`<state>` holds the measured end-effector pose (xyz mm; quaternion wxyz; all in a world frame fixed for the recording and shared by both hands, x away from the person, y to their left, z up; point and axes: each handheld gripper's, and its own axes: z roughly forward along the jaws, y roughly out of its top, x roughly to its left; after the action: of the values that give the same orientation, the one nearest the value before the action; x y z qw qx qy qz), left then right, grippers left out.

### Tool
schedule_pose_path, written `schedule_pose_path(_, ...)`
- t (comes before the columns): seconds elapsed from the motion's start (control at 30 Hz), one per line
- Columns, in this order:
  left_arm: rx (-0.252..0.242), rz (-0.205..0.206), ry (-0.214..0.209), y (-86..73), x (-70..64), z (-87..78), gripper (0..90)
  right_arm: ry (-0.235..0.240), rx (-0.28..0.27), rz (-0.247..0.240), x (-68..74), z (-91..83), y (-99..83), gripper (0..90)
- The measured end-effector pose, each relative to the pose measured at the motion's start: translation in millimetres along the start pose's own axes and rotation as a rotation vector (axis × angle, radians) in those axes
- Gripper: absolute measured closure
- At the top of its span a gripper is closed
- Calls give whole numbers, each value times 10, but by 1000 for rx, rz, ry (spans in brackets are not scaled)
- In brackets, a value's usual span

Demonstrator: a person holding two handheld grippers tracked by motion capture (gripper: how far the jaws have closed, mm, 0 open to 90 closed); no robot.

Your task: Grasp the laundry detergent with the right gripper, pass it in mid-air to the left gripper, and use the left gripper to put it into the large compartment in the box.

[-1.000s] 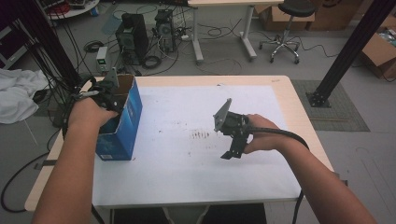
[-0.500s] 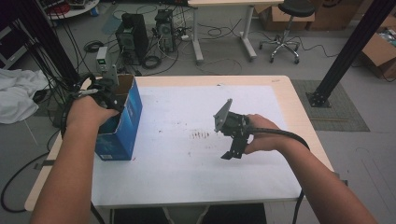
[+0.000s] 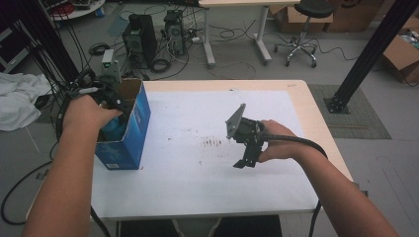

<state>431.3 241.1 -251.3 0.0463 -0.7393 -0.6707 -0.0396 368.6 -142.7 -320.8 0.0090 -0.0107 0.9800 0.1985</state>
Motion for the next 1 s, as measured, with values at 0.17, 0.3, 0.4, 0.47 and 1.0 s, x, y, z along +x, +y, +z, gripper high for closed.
schedule_pose_path(0.17,-10,3,6,-18,-3,-44,193,0,-4,-2,-1,-7,7,0)
schedule_pose_path(0.3,-11,11,13,-31,-14,-96,190,-1,-6,-3,2,-10,11,0)
schedule_pose_path(0.4,-22,32,8,-45,-37,-172,167,-3,-7,0,-2,-16,8,0)
schedule_pose_path(0.47,-27,41,12,-52,-54,-198,158,-6,-8,-1,-5,-16,5,0)
schedule_pose_path(1.0,-72,185,5,-165,-261,-580,86,-11,-8,3,-2,-31,1,0)
